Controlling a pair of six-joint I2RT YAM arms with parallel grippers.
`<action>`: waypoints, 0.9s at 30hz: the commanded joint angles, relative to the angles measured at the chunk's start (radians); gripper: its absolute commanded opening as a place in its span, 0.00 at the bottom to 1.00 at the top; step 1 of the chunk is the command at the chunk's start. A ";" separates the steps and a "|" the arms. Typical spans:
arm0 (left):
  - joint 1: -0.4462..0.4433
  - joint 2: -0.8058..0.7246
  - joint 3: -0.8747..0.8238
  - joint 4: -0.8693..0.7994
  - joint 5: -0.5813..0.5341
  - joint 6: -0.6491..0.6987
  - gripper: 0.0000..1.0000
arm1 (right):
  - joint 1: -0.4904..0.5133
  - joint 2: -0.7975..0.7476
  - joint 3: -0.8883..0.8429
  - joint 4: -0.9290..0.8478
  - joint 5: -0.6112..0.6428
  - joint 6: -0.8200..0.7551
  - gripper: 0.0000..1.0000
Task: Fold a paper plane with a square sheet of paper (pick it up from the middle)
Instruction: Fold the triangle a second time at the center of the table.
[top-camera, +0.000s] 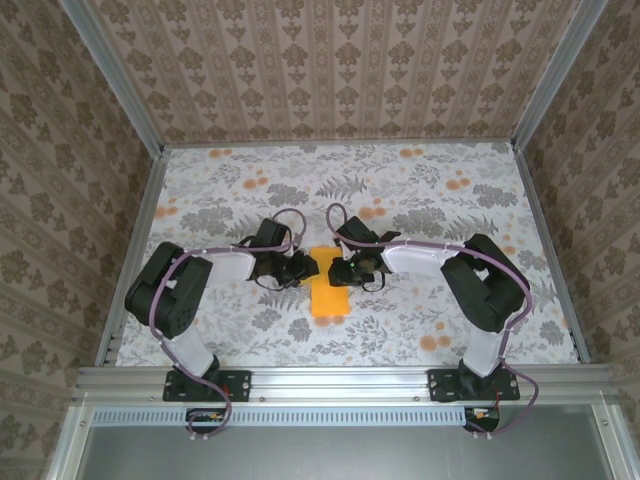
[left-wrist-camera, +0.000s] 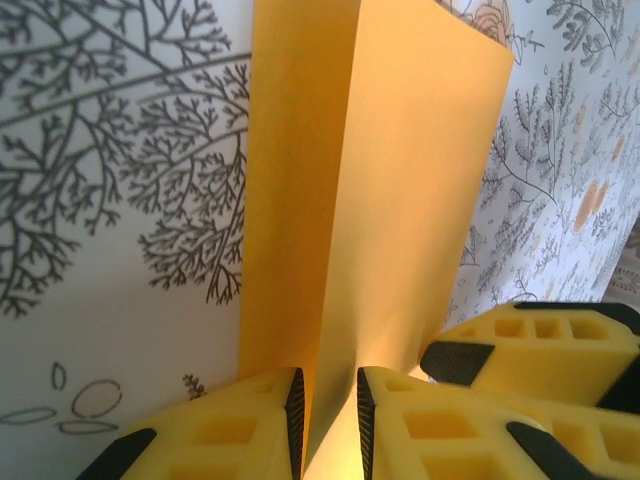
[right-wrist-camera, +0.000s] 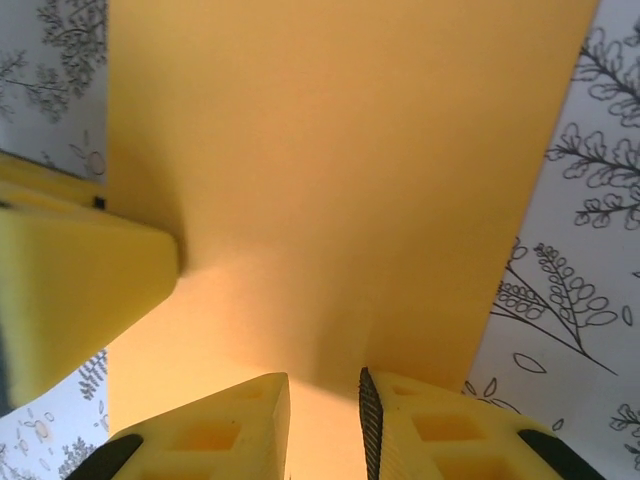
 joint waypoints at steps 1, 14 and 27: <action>-0.009 -0.045 -0.043 0.033 0.037 -0.018 0.24 | -0.004 0.037 0.012 -0.047 0.038 0.030 0.27; -0.075 -0.197 -0.179 0.093 0.087 -0.081 0.27 | -0.004 0.073 0.049 -0.111 0.076 0.070 0.27; -0.125 -0.235 -0.214 0.173 0.107 -0.134 0.27 | -0.011 0.087 0.065 -0.133 0.078 0.091 0.26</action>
